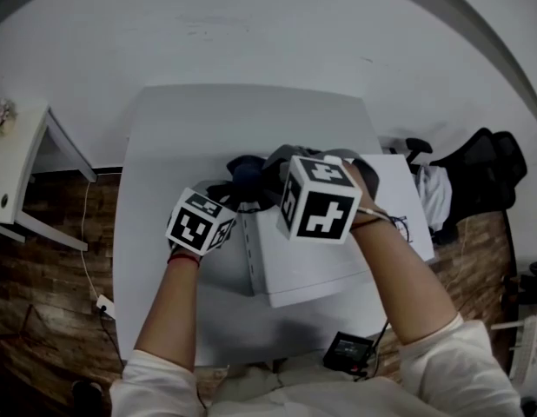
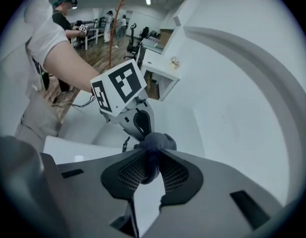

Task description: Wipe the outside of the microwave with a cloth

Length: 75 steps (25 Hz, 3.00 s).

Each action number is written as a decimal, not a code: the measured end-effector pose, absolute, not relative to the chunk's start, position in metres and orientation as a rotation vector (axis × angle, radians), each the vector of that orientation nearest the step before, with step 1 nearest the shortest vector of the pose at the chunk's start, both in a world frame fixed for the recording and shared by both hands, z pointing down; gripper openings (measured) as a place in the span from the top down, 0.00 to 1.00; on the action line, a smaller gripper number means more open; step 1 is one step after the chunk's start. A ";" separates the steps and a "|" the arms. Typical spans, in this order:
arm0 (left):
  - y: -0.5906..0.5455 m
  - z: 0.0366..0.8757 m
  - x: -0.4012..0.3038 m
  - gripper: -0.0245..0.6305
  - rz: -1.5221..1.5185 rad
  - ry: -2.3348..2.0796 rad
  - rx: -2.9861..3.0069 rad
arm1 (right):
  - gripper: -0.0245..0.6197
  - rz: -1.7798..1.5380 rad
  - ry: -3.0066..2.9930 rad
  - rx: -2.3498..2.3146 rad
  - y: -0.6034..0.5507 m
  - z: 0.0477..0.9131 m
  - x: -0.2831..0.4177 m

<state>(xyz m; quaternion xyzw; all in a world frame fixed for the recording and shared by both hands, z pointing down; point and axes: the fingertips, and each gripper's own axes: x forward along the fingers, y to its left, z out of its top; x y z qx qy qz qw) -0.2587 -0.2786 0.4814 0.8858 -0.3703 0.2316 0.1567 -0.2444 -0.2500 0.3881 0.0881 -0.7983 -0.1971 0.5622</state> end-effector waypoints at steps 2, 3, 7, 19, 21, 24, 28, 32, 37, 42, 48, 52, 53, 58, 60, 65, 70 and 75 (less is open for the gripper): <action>-0.277 0.458 -0.257 0.91 0.598 -1.080 2.559 | 0.82 -0.373 -1.970 0.278 -0.244 0.376 -0.224; -0.275 0.446 -0.254 0.91 0.578 -1.083 2.577 | 0.82 -0.319 -2.014 0.313 -0.241 0.371 -0.213; -0.254 0.413 -0.232 0.91 0.614 -1.037 2.683 | 0.82 -0.123 -2.145 0.409 -0.216 0.366 -0.170; -0.162 0.406 -0.105 0.91 1.251 -0.628 2.942 | 0.82 0.179 -2.179 0.631 -0.131 0.401 -0.038; -0.150 0.410 -0.081 0.91 1.292 -0.594 2.937 | 0.82 0.202 -2.158 0.653 -0.119 0.408 -0.013; -0.136 0.416 -0.043 0.91 1.323 -0.570 2.897 | 0.82 0.226 -2.153 0.672 -0.103 0.416 0.027; -0.136 0.421 0.005 0.91 1.381 -0.578 2.846 | 0.82 0.230 -2.170 0.668 -0.105 0.417 0.080; -0.143 0.422 0.051 0.91 1.435 -0.610 2.789 | 0.82 0.181 -2.153 0.610 -0.115 0.419 0.128; -0.153 0.420 0.085 0.91 1.478 -0.706 2.705 | 0.82 0.117 -2.155 0.503 -0.131 0.418 0.164; -0.158 0.411 0.092 0.91 1.442 -0.774 2.642 | 0.82 0.090 -2.186 0.416 -0.143 0.419 0.172; -0.159 0.402 0.103 0.91 1.423 -0.663 2.677 | 0.82 0.127 -2.172 0.377 -0.151 0.420 0.182; -0.157 0.403 0.118 0.91 1.435 -0.549 2.713 | 0.82 0.135 -2.148 0.362 -0.154 0.423 0.194; -0.157 0.403 0.122 0.91 1.447 -0.534 2.711 | 0.82 0.136 -2.145 0.353 -0.156 0.424 0.197; -0.159 0.399 0.148 0.91 1.554 -0.466 2.661 | 0.82 0.079 -2.096 0.240 -0.163 0.434 0.214; -0.160 0.401 0.160 0.91 1.624 -0.444 2.619 | 0.82 0.023 -2.072 0.176 -0.168 0.441 0.219; -0.161 0.411 0.184 0.91 1.728 -0.442 2.481 | 0.82 -0.088 -2.042 -0.007 -0.176 0.466 0.220; -0.163 0.421 0.199 0.91 1.782 -0.470 2.343 | 0.82 -0.021 -2.088 -0.155 -0.178 0.493 0.218; -0.165 0.423 0.206 0.91 1.805 -0.507 2.254 | 0.82 0.067 -2.170 -0.253 -0.175 0.507 0.208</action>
